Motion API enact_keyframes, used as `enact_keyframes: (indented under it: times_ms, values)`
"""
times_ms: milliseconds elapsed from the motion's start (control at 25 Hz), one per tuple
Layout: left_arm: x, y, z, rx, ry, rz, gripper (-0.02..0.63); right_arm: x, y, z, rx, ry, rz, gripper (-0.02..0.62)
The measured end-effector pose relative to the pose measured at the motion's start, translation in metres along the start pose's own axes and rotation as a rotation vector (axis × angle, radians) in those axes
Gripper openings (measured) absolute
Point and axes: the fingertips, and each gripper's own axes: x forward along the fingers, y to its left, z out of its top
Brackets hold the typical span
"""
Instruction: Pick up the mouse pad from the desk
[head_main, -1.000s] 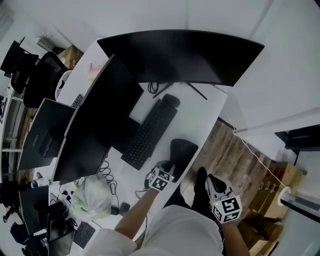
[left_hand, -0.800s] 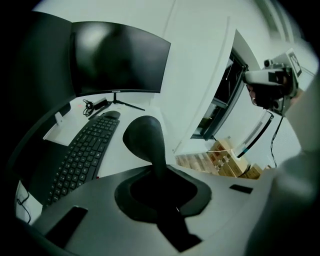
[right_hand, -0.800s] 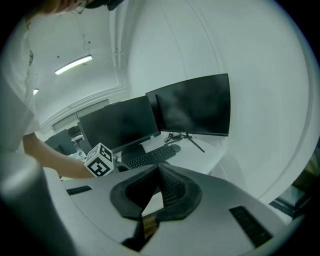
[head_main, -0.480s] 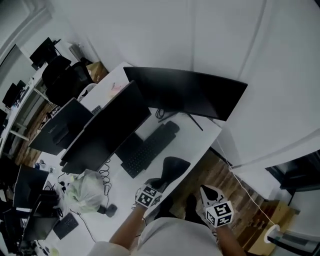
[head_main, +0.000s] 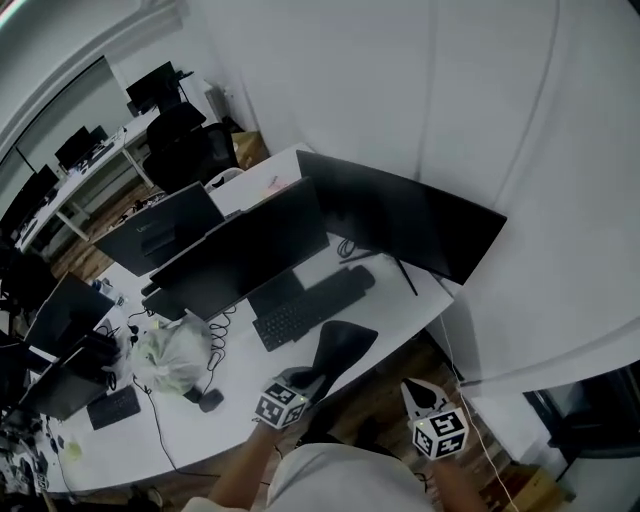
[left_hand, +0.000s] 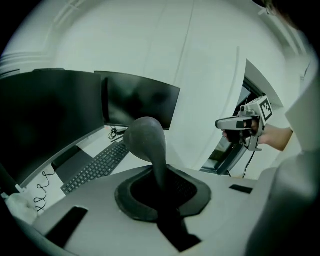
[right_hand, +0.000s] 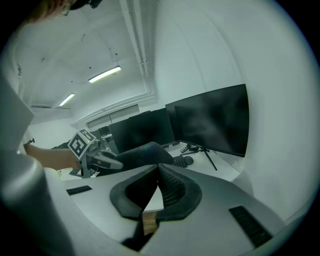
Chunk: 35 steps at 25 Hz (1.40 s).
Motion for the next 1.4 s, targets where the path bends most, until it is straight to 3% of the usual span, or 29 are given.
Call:
enact_keyframes:
  times_ms: [240, 600, 1040, 1400]
  values:
    - [-0.043, -0.009, 0.017, -0.058, -0.090, 0.108, 0.055, 0.004, 0.005, 0.022, -0.043, -0.019, 0.088, 0.012]
    - [-0.101, 0.003, 0.015, -0.095, -0.173, 0.200, 0.057, 0.020, 0.030, 0.038, -0.080, -0.034, 0.121, 0.012]
    - [-0.185, 0.025, -0.017, -0.047, -0.200, 0.214, 0.057, 0.014, 0.095, 0.065, -0.152, -0.117, 0.085, 0.012]
    - [-0.215, 0.042, -0.018, -0.040, -0.250, 0.202, 0.057, 0.013, 0.114, 0.074, -0.165, -0.138, 0.053, 0.012]
